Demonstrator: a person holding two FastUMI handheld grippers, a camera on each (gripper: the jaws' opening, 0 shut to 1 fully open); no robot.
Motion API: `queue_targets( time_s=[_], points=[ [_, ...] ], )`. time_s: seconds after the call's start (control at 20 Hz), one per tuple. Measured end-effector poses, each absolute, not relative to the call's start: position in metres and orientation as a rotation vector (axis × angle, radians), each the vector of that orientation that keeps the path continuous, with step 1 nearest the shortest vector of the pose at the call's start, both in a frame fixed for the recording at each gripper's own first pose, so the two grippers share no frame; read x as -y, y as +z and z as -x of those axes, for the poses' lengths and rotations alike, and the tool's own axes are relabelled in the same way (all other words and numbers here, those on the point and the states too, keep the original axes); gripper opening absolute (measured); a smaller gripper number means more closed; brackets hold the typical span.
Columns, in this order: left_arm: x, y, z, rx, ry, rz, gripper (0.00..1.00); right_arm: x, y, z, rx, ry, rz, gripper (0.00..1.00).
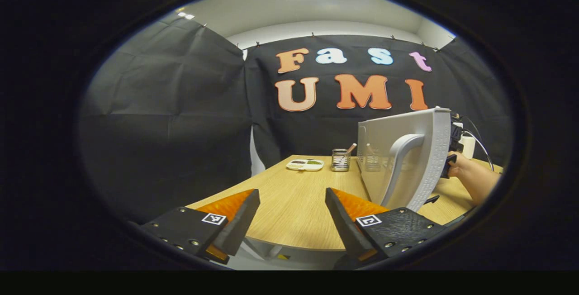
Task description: Open the microwave oven with the left hand, put the food in, and close the microwave oven.
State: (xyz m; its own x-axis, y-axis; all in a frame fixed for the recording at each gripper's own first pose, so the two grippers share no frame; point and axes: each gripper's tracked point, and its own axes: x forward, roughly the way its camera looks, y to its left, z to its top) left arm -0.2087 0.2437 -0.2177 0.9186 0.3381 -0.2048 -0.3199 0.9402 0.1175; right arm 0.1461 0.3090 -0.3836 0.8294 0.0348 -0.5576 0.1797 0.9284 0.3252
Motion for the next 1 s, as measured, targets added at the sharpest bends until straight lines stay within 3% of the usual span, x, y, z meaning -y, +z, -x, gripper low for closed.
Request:
queue_targets(
  time_s=[0.45,0.7,1.0],
  points=[
    [-0.211,-0.21,0.189,-0.219,0.27,-0.115,0.9,-0.302,-0.36,-0.086,-0.592,0.039,-0.497,0.93],
    [-0.185,-0.215,0.181,-0.235,0.238,-0.164,0.86,-0.273,-0.312,-0.048,-0.508,0.146,-0.47,0.93],
    [-0.117,-0.21,0.157,-0.204,0.082,-0.138,0.86,-0.204,-0.265,-0.019,-0.42,0.195,-0.393,0.93]
  ],
)
